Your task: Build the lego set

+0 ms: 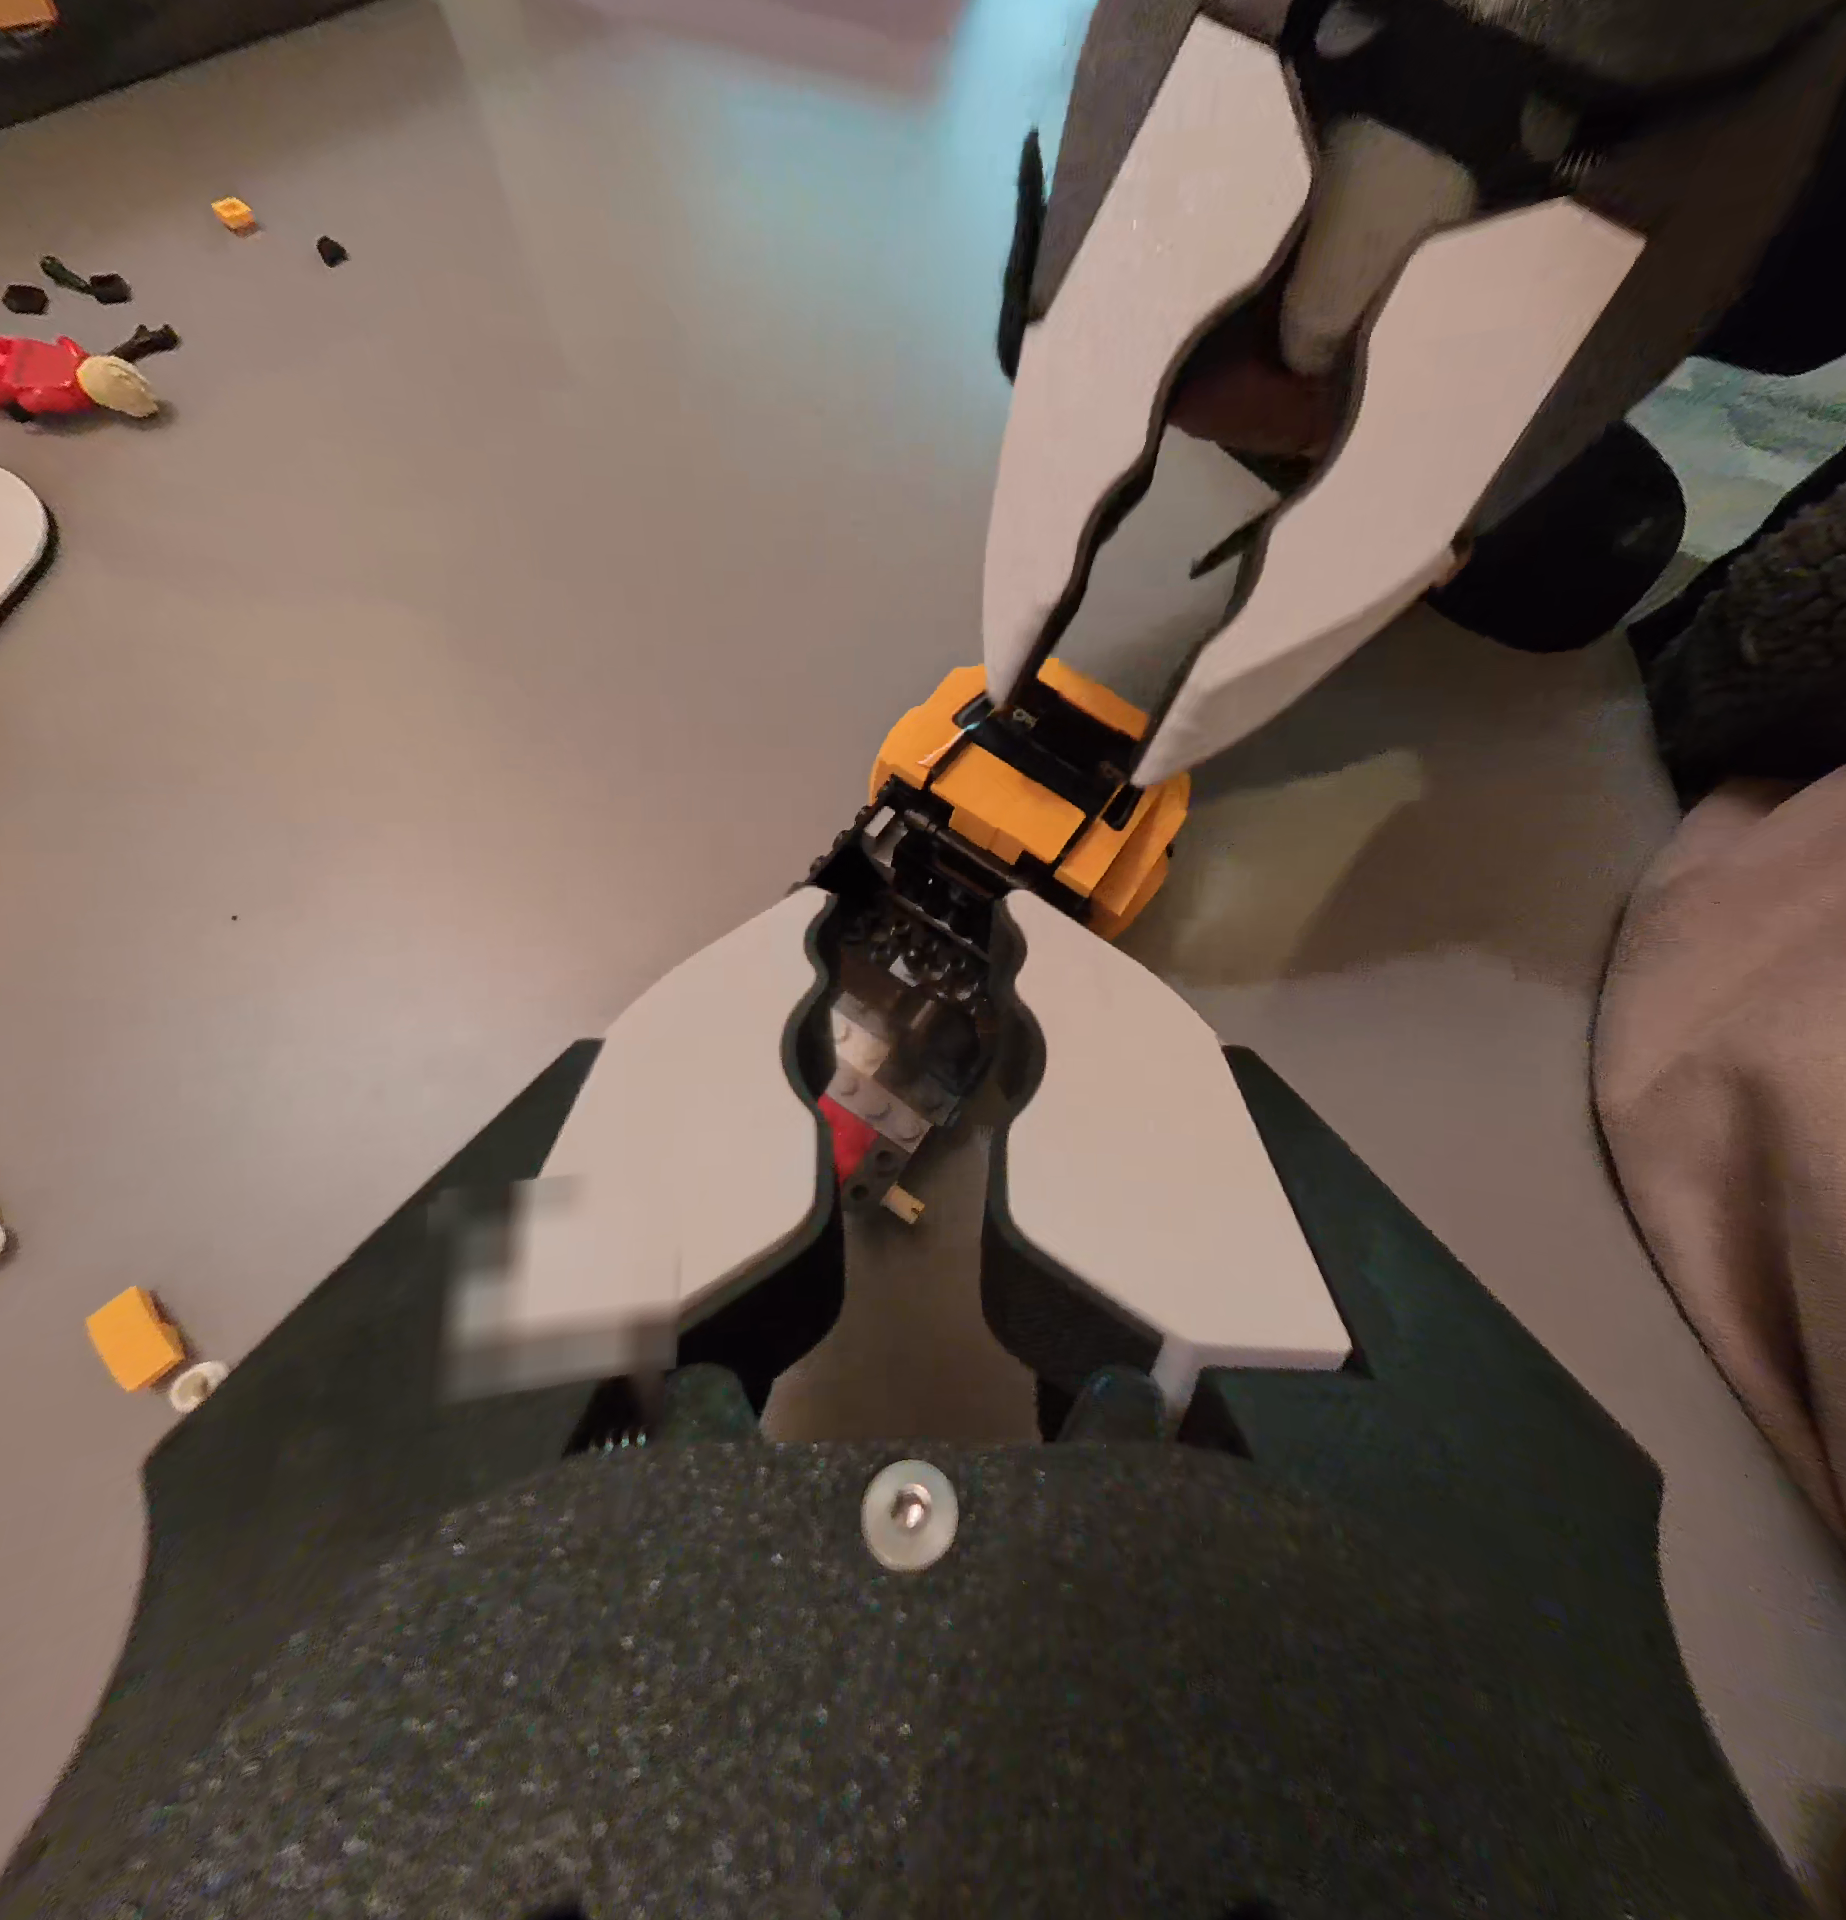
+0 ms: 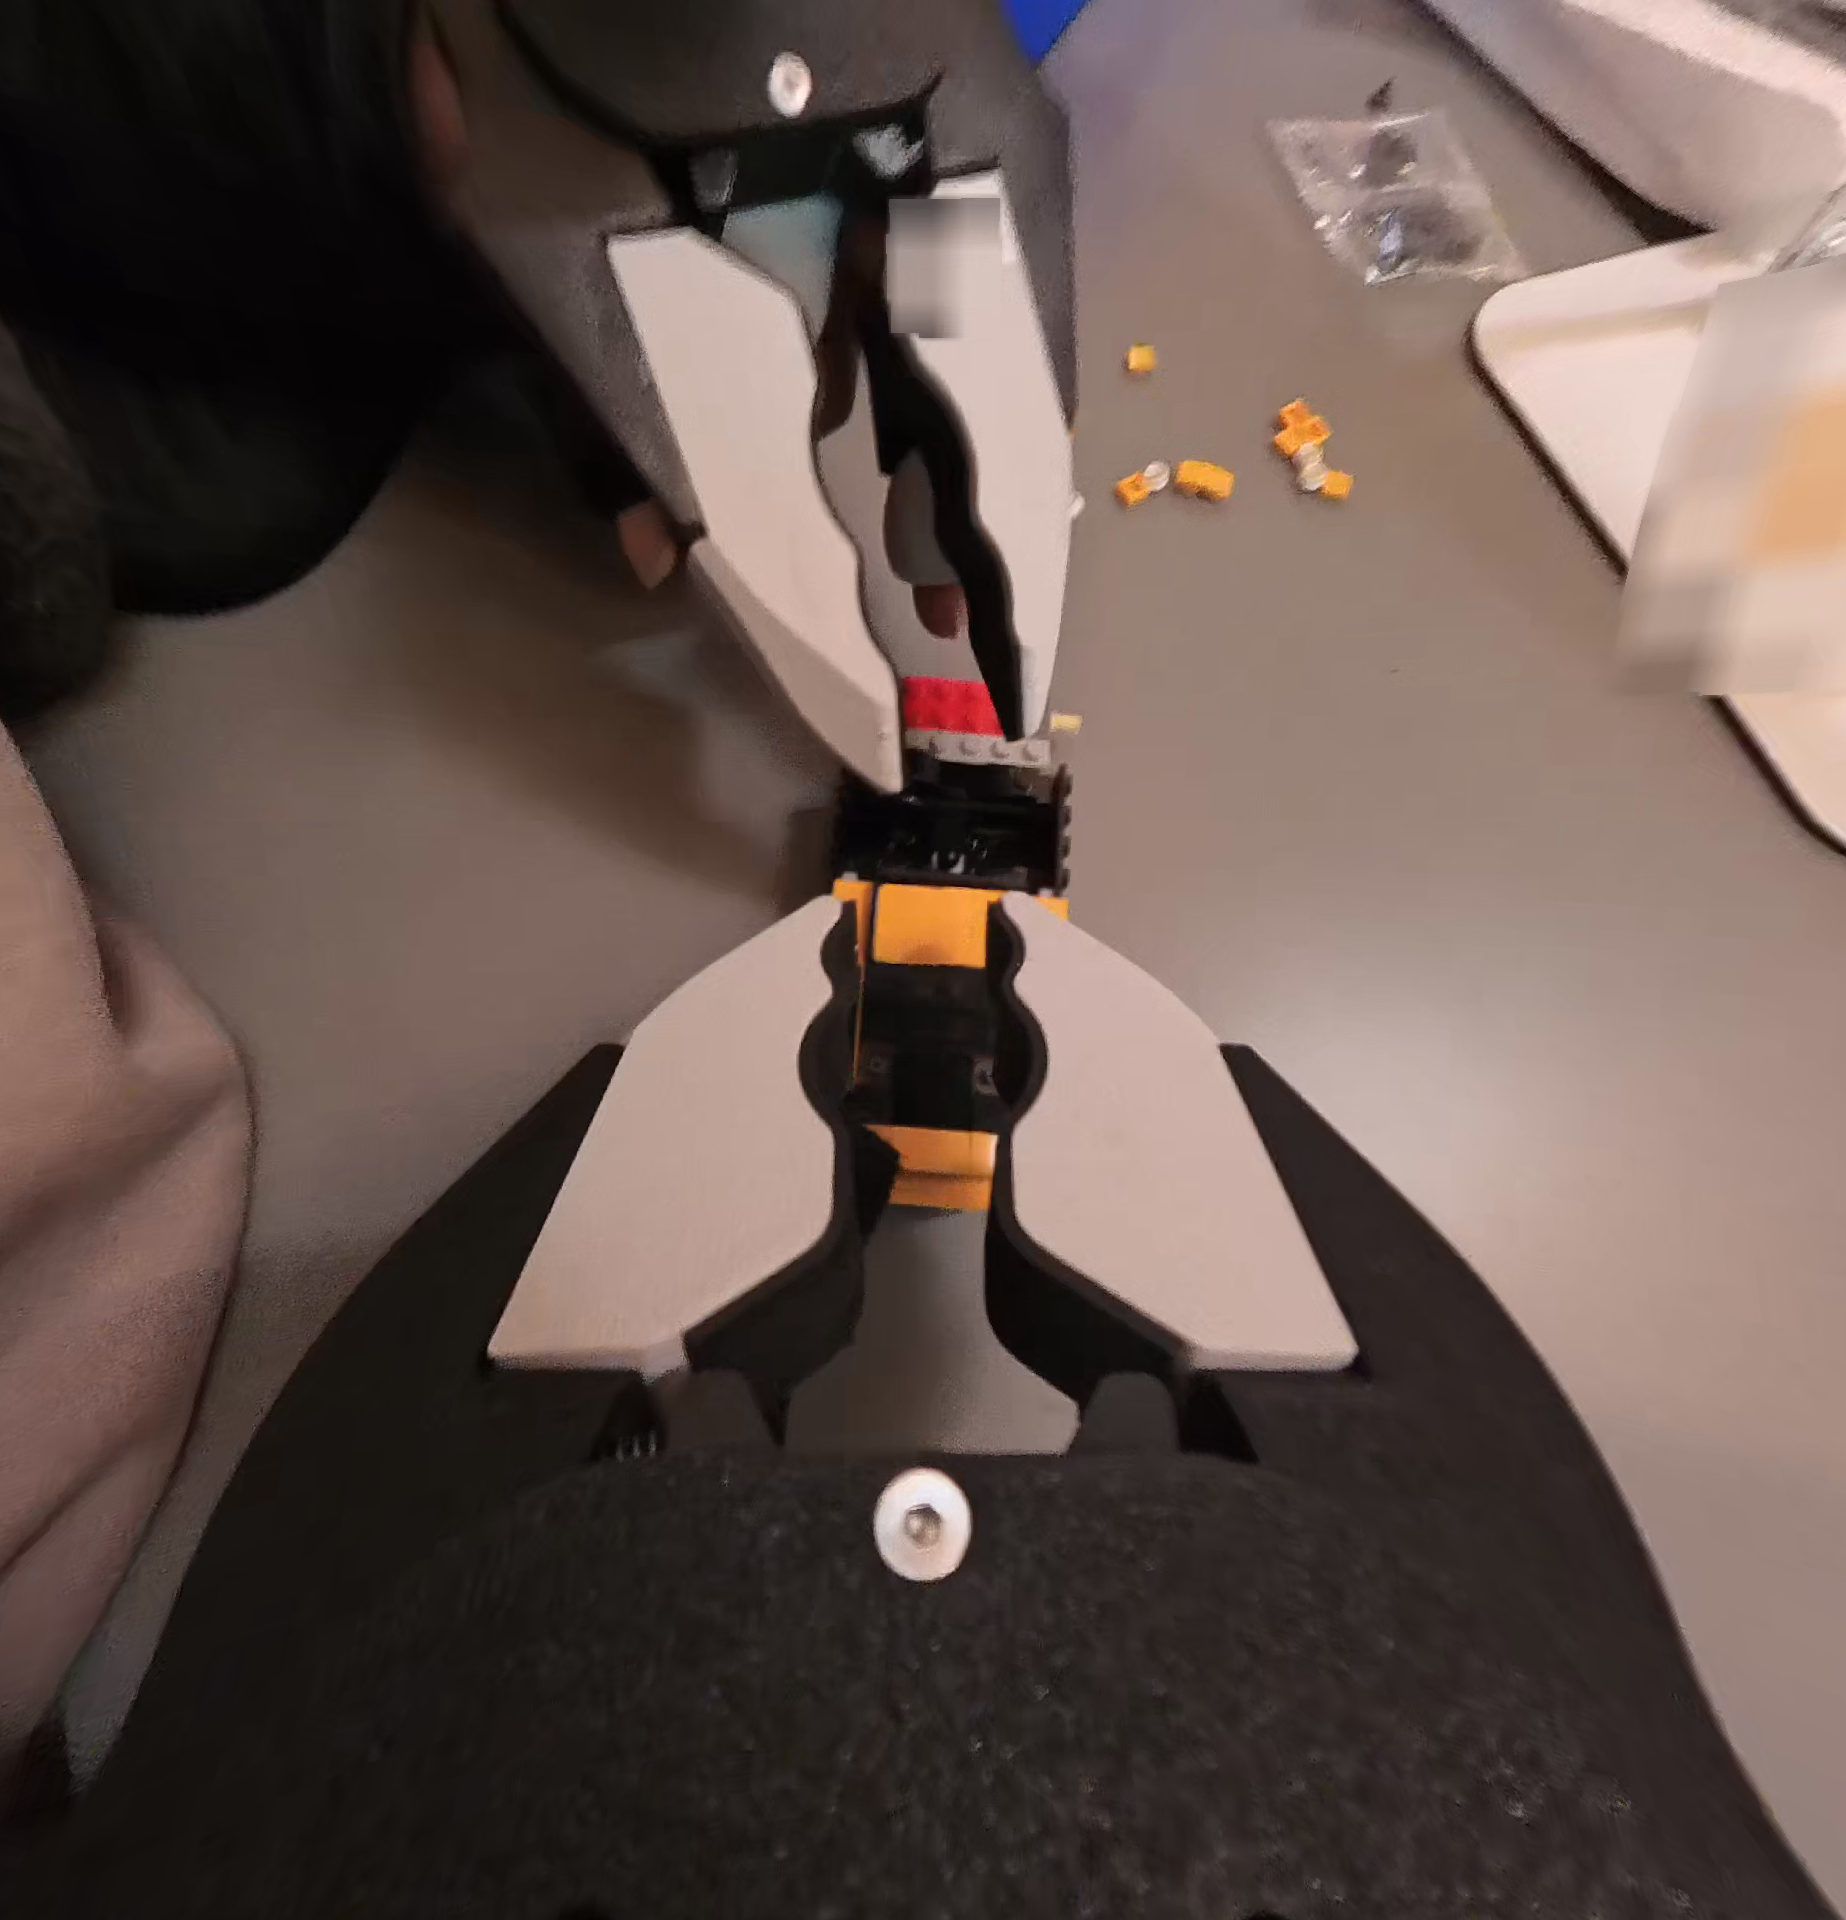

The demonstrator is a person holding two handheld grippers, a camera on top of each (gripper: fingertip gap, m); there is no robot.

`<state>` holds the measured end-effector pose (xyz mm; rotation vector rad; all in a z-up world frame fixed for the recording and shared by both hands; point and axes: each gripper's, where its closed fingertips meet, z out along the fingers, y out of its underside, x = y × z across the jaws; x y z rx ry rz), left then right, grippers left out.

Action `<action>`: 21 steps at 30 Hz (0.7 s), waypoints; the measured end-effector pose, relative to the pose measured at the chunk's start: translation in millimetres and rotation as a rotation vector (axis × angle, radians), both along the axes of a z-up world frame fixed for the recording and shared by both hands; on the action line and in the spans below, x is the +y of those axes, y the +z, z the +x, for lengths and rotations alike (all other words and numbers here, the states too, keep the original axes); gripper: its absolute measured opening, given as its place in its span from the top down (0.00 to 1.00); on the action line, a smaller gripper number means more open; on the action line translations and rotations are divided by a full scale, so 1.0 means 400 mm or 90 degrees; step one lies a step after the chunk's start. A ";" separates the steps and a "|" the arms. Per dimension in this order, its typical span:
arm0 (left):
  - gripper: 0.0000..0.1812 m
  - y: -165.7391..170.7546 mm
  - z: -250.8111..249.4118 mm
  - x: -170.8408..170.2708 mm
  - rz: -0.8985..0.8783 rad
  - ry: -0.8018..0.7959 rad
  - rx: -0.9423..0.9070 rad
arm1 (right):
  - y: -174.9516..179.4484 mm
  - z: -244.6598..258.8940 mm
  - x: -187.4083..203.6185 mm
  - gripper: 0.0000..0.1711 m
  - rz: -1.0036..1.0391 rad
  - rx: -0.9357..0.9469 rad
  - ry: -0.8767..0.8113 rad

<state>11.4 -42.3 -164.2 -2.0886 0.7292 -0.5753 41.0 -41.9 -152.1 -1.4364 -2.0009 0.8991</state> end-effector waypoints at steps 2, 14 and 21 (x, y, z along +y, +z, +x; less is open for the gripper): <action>0.88 0.003 0.012 -0.005 -0.001 -0.010 -0.013 | -0.020 0.010 -0.004 0.82 0.035 -0.028 0.014; 0.83 -0.021 0.073 -0.033 -0.098 -0.070 -0.032 | -0.080 0.075 0.024 0.62 0.010 -0.048 -0.048; 0.81 -0.021 0.078 -0.025 -0.086 -0.080 0.080 | -0.089 0.074 0.037 0.64 0.005 -0.023 -0.068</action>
